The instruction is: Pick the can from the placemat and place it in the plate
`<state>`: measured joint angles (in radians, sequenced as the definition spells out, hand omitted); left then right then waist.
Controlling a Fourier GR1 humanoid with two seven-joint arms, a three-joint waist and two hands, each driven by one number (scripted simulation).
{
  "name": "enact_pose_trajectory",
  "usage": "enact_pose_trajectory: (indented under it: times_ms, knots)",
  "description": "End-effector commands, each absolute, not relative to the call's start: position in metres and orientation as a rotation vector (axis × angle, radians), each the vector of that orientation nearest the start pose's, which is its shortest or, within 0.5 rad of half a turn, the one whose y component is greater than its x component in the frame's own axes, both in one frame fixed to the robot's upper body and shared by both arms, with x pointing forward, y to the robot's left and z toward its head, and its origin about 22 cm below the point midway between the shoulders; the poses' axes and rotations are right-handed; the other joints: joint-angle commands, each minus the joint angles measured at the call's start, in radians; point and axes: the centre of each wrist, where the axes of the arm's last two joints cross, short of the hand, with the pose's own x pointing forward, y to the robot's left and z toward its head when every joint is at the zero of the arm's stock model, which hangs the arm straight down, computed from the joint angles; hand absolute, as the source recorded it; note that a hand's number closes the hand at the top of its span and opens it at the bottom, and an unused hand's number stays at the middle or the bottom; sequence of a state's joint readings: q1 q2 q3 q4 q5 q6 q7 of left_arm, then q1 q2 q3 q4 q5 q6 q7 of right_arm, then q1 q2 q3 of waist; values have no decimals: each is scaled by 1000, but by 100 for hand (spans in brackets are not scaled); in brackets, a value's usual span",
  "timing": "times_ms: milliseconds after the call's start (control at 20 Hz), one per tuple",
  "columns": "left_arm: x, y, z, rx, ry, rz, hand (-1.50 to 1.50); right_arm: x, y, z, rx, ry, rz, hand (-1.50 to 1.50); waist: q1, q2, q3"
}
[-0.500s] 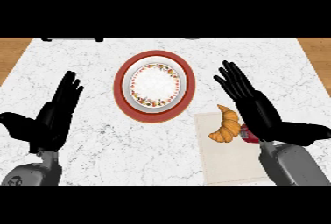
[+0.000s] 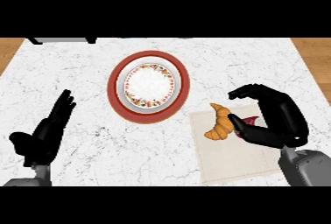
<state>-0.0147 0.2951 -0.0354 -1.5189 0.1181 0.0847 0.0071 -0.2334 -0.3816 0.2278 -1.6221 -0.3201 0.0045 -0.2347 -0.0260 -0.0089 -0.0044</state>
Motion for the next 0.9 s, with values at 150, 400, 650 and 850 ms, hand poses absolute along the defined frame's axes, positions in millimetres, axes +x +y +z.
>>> enact_pose_trajectory:
  times_ms: [150, 400, 650, 850]
  knots:
    - [244, 292, -7, 159, -1515, -143, 0, 238, -235, -5, 124, -2152, 147, -150, 21, 10, 5]
    - [260, 299, -6, 169, -1504, -135, 0, 203, -282, -25, -36, -2174, 207, -150, 15, 9, 5]
    - [240, 309, -31, 165, -1513, -118, 0, 180, -311, 9, -200, -2128, 184, -150, 14, 7, 3]
    - [239, 305, -34, 162, -1518, -121, 0, 170, -357, 23, -331, -1983, 428, -150, 12, 8, 3]
